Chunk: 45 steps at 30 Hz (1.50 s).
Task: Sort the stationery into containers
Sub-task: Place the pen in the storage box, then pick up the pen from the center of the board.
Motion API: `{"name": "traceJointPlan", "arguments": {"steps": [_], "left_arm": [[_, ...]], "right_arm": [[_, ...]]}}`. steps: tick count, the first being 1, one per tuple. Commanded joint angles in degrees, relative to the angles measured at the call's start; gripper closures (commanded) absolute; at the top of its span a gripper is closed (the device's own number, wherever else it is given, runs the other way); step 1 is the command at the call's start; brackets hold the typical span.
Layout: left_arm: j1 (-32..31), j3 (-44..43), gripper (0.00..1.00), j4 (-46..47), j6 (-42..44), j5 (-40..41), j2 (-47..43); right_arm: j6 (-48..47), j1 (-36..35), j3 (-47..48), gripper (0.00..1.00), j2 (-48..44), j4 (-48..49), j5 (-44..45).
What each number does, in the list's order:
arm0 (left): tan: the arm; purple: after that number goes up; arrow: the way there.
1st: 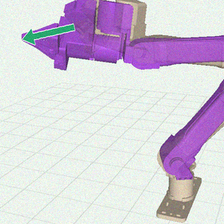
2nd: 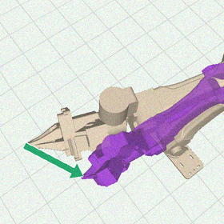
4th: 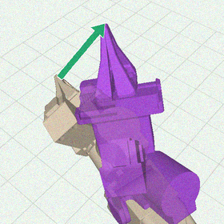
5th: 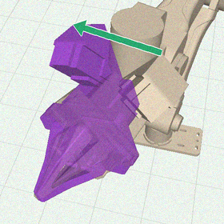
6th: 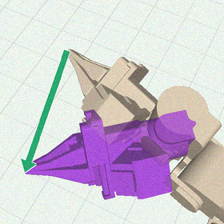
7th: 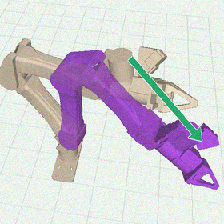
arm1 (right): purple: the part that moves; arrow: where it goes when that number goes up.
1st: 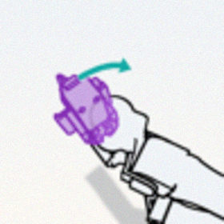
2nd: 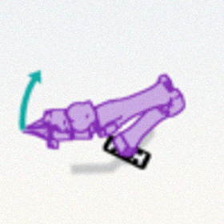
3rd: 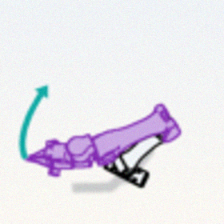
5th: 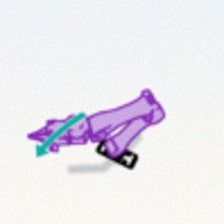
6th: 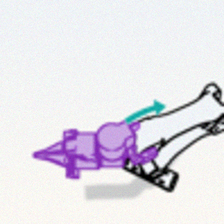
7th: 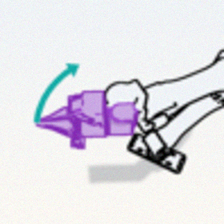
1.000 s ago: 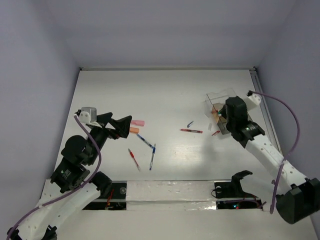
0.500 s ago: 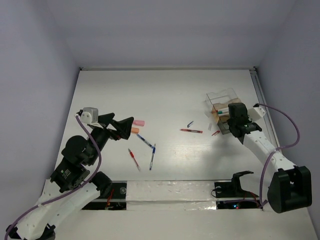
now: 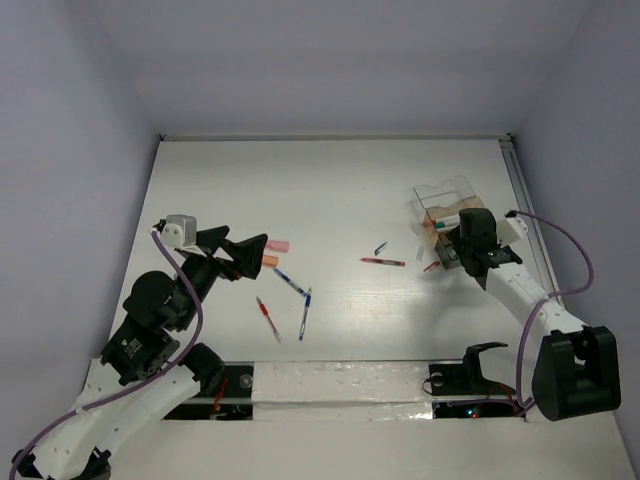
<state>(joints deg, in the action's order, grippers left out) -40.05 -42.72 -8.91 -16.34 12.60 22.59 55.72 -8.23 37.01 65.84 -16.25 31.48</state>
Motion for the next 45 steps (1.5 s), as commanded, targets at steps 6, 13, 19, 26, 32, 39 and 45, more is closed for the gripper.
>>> {"name": "traceJointPlan", "arguments": {"steps": [6,13,19,26,32,39,45], "left_arm": [[-0.2,0.1,0.01,2.1,1.0,0.9,0.6],[2.7,-0.3,0.01,1.4,1.1,4.4,2.4],[9.7,-0.7,0.01,0.2,0.3,7.3,4.7],[14.1,-0.7,0.01,0.3,0.1,7.6,5.9],[15.4,-0.6,0.01,1.0,0.4,4.9,6.9],[15.9,-0.6,0.01,0.9,0.5,5.1,6.9],[15.9,-0.6,0.01,0.9,0.6,5.0,6.9]], "right_arm": [[-22.7,-1.7,5.7,0.27,-2.1,10.3,-23.4],[-43.0,-25.0,25.6,0.3,18.3,8.4,-39.0],[-55.7,-33.5,44.3,0.32,40.3,4.7,-45.5],[-65.3,-36.9,59.1,0.16,55.0,-2.6,-44.8],[-68.4,-37.5,62.4,0.15,59.0,-5.1,-44.6],[-70.8,-39.9,68.4,0.15,65.4,-9.5,-44.8],[-70.9,-40.5,70.7,0.19,68.4,-9.2,-44.1]]}}
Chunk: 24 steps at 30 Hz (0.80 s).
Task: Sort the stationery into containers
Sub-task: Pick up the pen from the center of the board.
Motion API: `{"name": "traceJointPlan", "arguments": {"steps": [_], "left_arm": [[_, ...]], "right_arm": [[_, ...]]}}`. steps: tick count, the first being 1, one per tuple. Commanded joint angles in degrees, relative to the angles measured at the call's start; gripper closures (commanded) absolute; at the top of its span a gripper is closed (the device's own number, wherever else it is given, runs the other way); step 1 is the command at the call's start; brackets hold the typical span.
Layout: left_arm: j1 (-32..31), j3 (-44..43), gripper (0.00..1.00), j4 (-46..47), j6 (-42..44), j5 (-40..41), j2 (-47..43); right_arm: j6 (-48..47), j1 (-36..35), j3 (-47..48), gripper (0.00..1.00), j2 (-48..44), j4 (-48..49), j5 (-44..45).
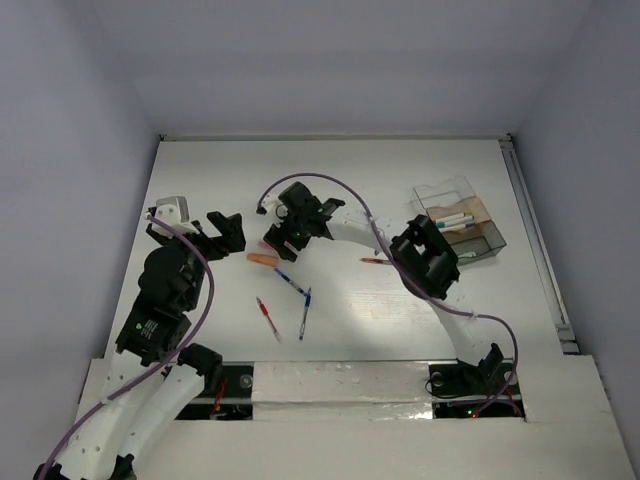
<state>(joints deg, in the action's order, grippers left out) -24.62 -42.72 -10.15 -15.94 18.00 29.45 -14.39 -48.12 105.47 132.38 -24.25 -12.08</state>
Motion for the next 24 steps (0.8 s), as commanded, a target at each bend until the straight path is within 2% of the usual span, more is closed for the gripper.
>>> {"name": "traceJointPlan", "arguments": {"steps": [1,5,6,9,11,12,15,18,20,21,23,24], "left_arm": [[0.5,-0.6,0.01,2.2,0.2,-0.4,0.0],[1.0,-0.6,0.01,2.2,0.2,-0.8,-0.2],[1.0,-0.5,0.01,2.2,0.2,-0.9,-0.2],[1.0,-0.4,0.01,2.4,0.2,-1.7,-0.2],[1.0,-0.4,0.01,2.5,0.2,-1.8,-0.3],[1.0,-0.4,0.01,2.4,0.2,-1.9,-0.4],[1.0,-0.3,0.01,2.5,0.2,-2.1,-0.6],[1.0,-0.3,0.01,2.6,0.2,-2.5,-0.9],[1.0,-0.3,0.01,2.7,0.2,-2.9,-0.9],[1.0,-0.3,0.01,2.7,0.2,-3.0,-0.9],[1.0,-0.3,0.01,2.7,0.2,-3.0,-1.1],[1.0,-0.3,0.01,2.7,0.2,-3.0,-1.1]], "right_arm": [[-0.6,-0.6,2.4,0.2,2.1,0.0,-0.3],[1.5,-0.6,1.7,0.29,3.5,3.8,0.1],[2.0,-0.6,1.5,0.37,3.6,4.6,1.1],[3.2,-0.6,-0.6,0.46,3.6,8.9,2.1],[3.9,-0.6,-0.9,0.45,3.8,10.6,1.0],[4.0,-0.6,-0.3,0.37,4.2,10.4,-0.2],[3.8,-0.6,3.2,0.28,6.7,6.4,-1.8],[3.1,-0.6,3.6,0.26,7.4,5.7,-2.8],[2.6,-0.6,4.1,0.34,8.0,4.6,-2.6],[2.4,-0.6,4.6,0.43,8.3,4.1,-2.2],[2.4,-0.6,4.7,0.54,8.5,4.1,-1.6],[2.4,-0.6,4.6,0.71,8.5,4.1,-0.4]]}}
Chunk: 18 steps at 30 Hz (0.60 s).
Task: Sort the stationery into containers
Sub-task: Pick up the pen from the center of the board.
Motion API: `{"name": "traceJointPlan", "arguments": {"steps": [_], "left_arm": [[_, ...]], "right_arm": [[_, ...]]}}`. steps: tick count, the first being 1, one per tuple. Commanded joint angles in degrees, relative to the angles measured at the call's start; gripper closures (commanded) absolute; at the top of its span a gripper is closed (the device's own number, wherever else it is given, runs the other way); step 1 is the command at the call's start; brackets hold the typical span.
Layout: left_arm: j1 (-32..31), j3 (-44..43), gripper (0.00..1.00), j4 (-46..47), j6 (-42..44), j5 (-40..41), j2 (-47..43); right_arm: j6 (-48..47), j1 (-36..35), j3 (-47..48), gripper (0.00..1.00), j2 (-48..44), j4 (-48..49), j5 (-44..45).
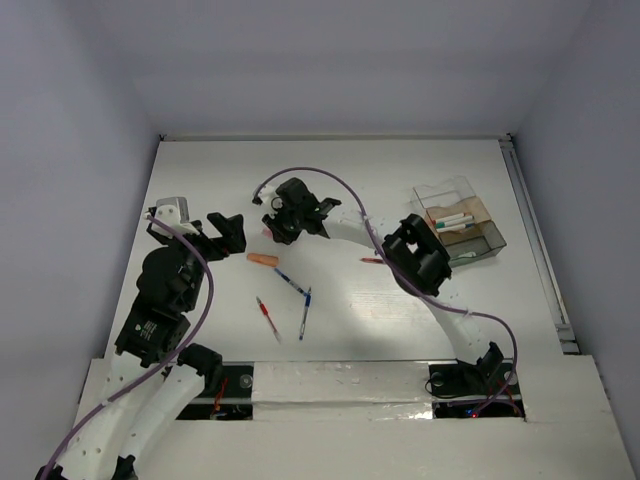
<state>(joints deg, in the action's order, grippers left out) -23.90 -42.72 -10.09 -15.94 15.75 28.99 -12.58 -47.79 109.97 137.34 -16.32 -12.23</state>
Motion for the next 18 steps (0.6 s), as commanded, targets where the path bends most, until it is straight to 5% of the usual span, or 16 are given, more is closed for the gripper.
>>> {"name": "traceJointPlan", "arguments": {"steps": [1,5,11,18], "left_arm": [[0.3,-0.3,0.01,2.6,0.2,-0.7,-0.6],[0.3,-0.3,0.01,2.6,0.2,-1.0,-0.5],[-1.0,-0.2,0.01,2.9,0.2,-1.8,-0.5],[-5.1,0.1,0.01,3.1,0.3,-2.7,-2.2]], "right_arm": [[0.9,-0.9,-0.6,0.77,3.4,-3.1,1.0],[5.2,0.4,-6.4,1.0,-0.8,3.4,9.8],[19.9,5.9,-17.9,1.0,-16.1,19.2,23.9],[41.8,16.3,-48.3,1.0,-49.1,26.4,41.6]]}}
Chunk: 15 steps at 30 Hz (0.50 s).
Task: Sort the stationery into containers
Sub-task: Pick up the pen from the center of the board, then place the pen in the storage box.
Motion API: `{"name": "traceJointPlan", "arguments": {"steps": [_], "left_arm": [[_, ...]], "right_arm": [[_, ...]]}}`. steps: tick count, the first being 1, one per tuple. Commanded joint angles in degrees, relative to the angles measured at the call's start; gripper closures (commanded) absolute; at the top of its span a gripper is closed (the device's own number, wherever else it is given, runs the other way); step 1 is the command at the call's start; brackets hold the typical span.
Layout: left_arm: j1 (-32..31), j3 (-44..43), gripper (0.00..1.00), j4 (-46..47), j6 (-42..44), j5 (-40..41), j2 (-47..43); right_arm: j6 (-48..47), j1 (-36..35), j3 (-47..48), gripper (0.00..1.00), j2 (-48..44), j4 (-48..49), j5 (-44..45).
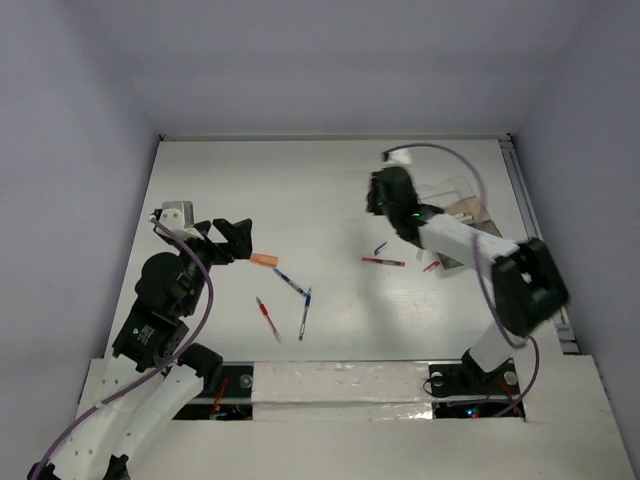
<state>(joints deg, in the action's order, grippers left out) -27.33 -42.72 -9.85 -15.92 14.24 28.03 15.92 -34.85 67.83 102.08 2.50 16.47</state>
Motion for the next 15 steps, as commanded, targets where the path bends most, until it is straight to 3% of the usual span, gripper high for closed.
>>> {"name": "traceJointPlan", "arguments": {"steps": [1,4,5,7,10,15], "left_arm": [[-2.2,0.1,0.01,2.9,0.3,-1.4,-1.5],[-3.8,0.1,0.01,3.0,0.4,-1.7,-2.3],[-5.2,0.1,0.01,3.0,0.4,-1.5,-2.6],[-5.9,0.1,0.01,3.0,0.4,-1.5,-2.7],[-7.4,0.1,0.01,2.9,0.5,-1.3,-3.0],[-7.9,0.1,0.01,2.8,0.5,-1.0,-3.2]], "right_arm": [[15.7,6.4,-12.3,1.0,-17.3,4.9,16.8],[24.2,11.1,-20.3,1.0,-30.0,0.6,22.3],[27.7,13.2,-24.3,1.0,-34.9,-5.1,24.8],[31.7,15.0,-26.8,1.0,-38.5,-7.4,27.0],[35.3,18.1,-29.9,1.0,-42.3,-11.2,27.1],[40.6,20.2,-29.5,1.0,-39.8,-17.7,28.1]]}}
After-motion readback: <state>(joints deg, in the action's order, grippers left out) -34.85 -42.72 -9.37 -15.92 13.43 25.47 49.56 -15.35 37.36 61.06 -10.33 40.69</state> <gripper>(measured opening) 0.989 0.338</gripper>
